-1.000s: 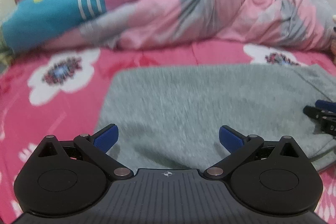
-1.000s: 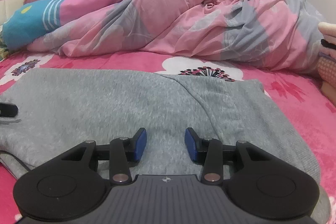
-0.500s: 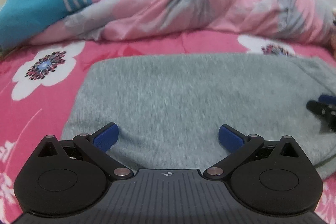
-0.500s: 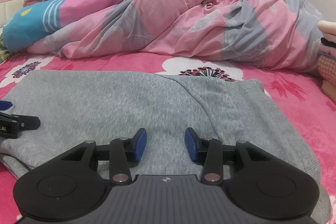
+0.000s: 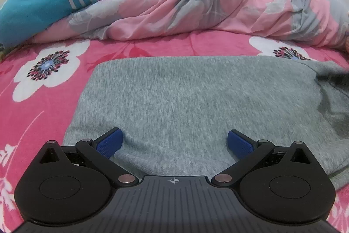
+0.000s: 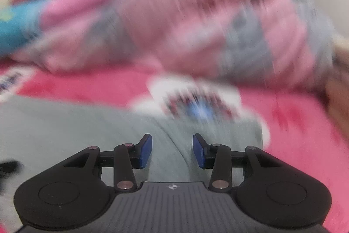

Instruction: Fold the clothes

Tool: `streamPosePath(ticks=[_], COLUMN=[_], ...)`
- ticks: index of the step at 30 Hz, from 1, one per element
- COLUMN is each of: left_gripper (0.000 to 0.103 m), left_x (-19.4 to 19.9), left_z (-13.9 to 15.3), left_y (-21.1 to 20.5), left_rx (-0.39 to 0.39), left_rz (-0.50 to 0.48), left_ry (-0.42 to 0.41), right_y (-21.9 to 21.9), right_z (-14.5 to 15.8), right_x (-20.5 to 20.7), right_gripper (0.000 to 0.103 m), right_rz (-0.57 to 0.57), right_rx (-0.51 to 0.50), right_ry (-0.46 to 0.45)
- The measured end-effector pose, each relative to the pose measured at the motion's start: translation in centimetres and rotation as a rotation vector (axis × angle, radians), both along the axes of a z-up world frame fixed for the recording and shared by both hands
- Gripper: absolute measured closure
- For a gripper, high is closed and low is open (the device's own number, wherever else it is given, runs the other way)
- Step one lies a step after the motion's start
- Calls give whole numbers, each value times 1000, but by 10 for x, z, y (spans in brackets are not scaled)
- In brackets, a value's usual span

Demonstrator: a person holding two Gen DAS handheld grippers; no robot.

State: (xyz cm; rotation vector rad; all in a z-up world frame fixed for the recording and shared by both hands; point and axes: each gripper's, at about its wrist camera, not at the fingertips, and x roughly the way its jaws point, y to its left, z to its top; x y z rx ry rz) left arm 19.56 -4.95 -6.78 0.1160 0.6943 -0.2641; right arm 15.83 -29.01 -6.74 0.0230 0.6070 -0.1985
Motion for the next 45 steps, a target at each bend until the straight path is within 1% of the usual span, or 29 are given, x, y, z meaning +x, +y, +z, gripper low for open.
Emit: streamPosePath(ticks=[3,6,7,10,12,13,15,17,22,24,27,28,29,31,33,35,45], left_gripper=[0,0,0,0,0,0,0,0,0,0,0,0,0,0,0,0,0], left_x=[0,1,1,1,1,1,1,1,2,2,1,1,1,1,2,1,0], left_z=[0,-1,-1,0,0,0,0,0,0,0,0,0,0,0,0,0,0], left_y=[1,1,1,1,0,0,1,1,1,1,2,2,2,2,2,1,2], left_rx=[-2,-2,-2,-2,-3,-3,-4,-5,-6,-6,-6,-6,-6,-7,-6,-6,-5], left_rz=[-2,-2,-2,-2,-1,-1,-1,-2,-2,-3,-3,-3,-4,-5,-3,-2,-7], left_ry=[3,6,7,10,11,11,13,15,17,16,15,15,15,16,17,16,12], right_y=[-14,-5,-6,-14,-26,-31,-30,-23,-12,-14,-24,-26,-26,-26,-23,-19,-10], right_z=[-13,2,7,17,7,0,-1,8,26,24,3,-1,0,11,23,31,14], right_x=[14,19,20,25,31,33,33,30,9,5,9,8,8,0,-14,-29,-56], right_gripper=[60,60,60,60,60,60,60,60,60,60,60,60,60,60,60,60,60], right_rz=[-38,-30,-26,-65,-96,-95,-92,-93,-77,-87,-120,-128,-126,-132,-118,-98,-69], right_rx=[27,-5,-2,-1,23,42,37,17,52,53,53,30,30,62,92,101,118], right_ry=[37,59,46,20,55,73,68,55,-10,-5,52,48,50,30,-6,-36,-16])
